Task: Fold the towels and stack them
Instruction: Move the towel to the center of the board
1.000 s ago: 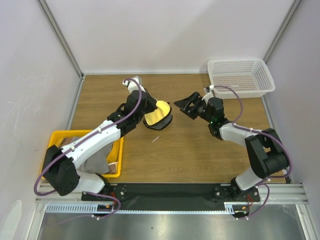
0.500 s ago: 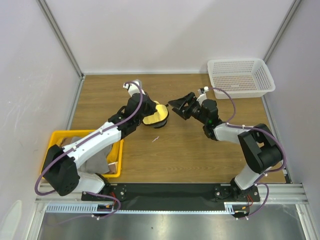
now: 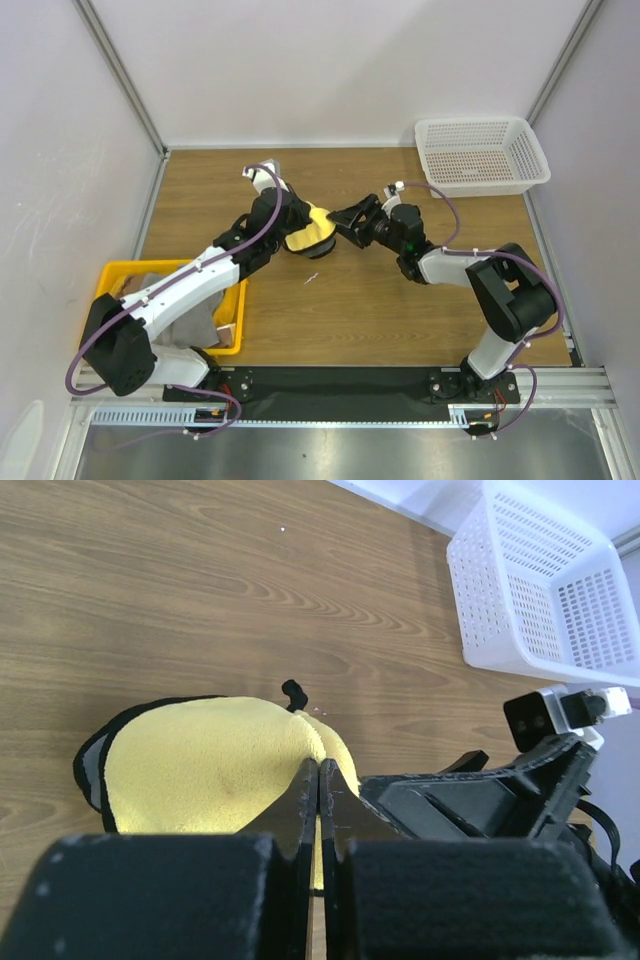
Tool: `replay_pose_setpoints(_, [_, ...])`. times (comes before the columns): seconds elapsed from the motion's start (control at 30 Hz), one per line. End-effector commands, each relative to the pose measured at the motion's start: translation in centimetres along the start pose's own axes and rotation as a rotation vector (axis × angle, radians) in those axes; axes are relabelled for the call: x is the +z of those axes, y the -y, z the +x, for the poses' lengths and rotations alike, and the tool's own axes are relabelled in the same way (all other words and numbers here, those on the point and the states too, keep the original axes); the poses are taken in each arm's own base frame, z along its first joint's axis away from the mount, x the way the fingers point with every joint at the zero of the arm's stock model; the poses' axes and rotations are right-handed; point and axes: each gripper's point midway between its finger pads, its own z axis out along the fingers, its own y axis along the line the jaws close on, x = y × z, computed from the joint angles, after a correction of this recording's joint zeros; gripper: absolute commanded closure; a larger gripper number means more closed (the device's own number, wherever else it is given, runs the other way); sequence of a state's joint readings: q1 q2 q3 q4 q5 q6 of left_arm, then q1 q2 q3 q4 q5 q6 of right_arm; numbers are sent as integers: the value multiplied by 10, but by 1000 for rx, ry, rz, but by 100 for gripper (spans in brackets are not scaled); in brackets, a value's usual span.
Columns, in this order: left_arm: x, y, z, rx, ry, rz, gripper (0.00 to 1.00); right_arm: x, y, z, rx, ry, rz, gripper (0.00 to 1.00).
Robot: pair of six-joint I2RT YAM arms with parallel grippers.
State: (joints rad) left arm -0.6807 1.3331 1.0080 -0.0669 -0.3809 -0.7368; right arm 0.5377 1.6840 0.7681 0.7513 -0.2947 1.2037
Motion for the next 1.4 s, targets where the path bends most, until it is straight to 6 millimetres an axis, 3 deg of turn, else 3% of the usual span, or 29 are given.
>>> replay_pose_setpoints(0.0, [-8,15,-16,-49,54,53,100,12,-17,-9,1,31,-49,37])
replay_pose_setpoints(0.07, [-11,15,-18,-47,61,56,100,15,-20,-10,10,29,-64,46])
replay_pose_setpoints(0.1, [-11,14,-18,-44,63,56,100,16,-23,-11,8,31,-74,64])
replay_pose_setpoints(0.17, [-13,12,-18,-44,68,55,100,18,-28,-13,4,34,-84,88])
replay_pose_setpoints(0.23, [-15,11,-20,-29,77,53,100,19,-31,-16,-12,37,-81,100])
replay_pose_setpoints(0.43, [-28,-1,-43,15,155,-7,100,12,-52,-33,-130,85,-60,100])
replay_pose_setpoints(0.57, [-48,-4,-77,55,253,-38,100,12,-90,-47,-222,106,-109,100])
replay_pose_setpoints(0.6, [-59,-4,-96,69,302,-56,100,15,-110,-53,-254,115,-140,100])
replay_pose_setpoints(0.67, [-71,-4,-114,88,346,-74,94,18,-130,-56,-293,106,-181,100])
replay_pose_setpoints(0.7, [-80,-2,-128,114,375,-84,80,20,-155,-64,-318,118,-217,100])
replay_pose_setpoints(0.77, [-93,1,-144,138,405,-82,40,26,-173,-63,-350,84,-263,100])
replay_pose_setpoints(0.8, [-100,2,-152,162,407,-89,5,26,-183,-66,-361,80,-280,100])
replay_pose_setpoints(0.87, [-107,3,-156,180,401,-85,0,23,-199,-69,-387,59,-301,100])
replay_pose_setpoints(0.97, [-108,-1,-151,196,382,-91,0,12,-193,-77,-404,62,-258,100])
replay_pose_setpoints(1.07, [-96,-10,-134,211,347,-119,0,4,-155,-83,-416,56,-135,100])
replay_pose_setpoints(1.13, [-80,-16,-116,229,297,-138,0,-9,-135,-91,-411,65,-59,100])
replay_pose_setpoints(1.17, [-74,-15,-107,234,271,-129,0,-13,-112,-90,-407,56,-5,100])
replay_pose_setpoints(1.3, [-42,-16,-58,258,144,-72,0,-36,-74,-98,-409,47,124,100])
replay_pose_setpoints(1.37, [-30,-8,-42,252,116,-16,0,-43,-74,-103,-440,64,146,100])
